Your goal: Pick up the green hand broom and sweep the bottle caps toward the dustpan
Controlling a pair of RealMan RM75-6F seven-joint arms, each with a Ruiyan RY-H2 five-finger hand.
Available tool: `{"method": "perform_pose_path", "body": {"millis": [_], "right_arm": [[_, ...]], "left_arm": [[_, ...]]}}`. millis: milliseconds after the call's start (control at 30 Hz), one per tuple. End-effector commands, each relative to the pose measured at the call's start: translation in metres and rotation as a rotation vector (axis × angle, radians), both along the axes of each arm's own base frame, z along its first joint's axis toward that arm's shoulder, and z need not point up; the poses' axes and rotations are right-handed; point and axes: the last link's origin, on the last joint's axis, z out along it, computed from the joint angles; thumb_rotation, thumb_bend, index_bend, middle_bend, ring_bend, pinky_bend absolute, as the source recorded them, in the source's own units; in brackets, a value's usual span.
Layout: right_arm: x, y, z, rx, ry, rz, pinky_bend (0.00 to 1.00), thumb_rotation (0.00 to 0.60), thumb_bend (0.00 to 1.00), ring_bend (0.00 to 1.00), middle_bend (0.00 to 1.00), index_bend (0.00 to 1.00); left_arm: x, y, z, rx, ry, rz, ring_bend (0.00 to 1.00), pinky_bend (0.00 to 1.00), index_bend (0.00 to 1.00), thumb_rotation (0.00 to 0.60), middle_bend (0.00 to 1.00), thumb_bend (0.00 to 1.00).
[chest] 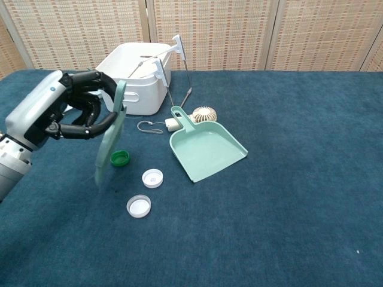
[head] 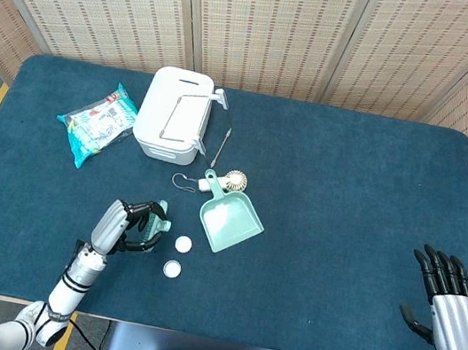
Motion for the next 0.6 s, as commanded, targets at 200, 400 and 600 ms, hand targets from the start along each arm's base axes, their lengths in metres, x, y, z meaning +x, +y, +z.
{"method": "perform_pose_path", "body": {"millis": [200, 400, 600], "right_arm": [[0.001, 0.000, -0.002, 0.004, 0.004, 0.000, 0.00, 0.600, 0.20, 0.00, 0.00, 0.00], [0.001, -0.001, -0.002, 0.003, 0.004, -0.003, 0.00, 0.600, 0.20, 0.00, 0.00, 0.00], [0.001, -0.001, -0.001, 0.001, 0.001, -0.001, 0.00, 0.600, 0.20, 0.00, 0.00, 0.00]], "left_arm": [[-0.023, 0.017, -0.007, -0.056, 0.053, 0.105, 0.74, 0.91, 0.76, 0.600, 0.88, 0.71], [-0.021, 0.016, -0.018, -0.095, 0.051, 0.096, 0.74, 0.91, 0.76, 0.600, 0.88, 0.71], [-0.012, 0.009, -0.026, -0.140, 0.008, 0.071, 0.74, 0.91, 0.76, 0.600, 0.88, 0.71]]}}
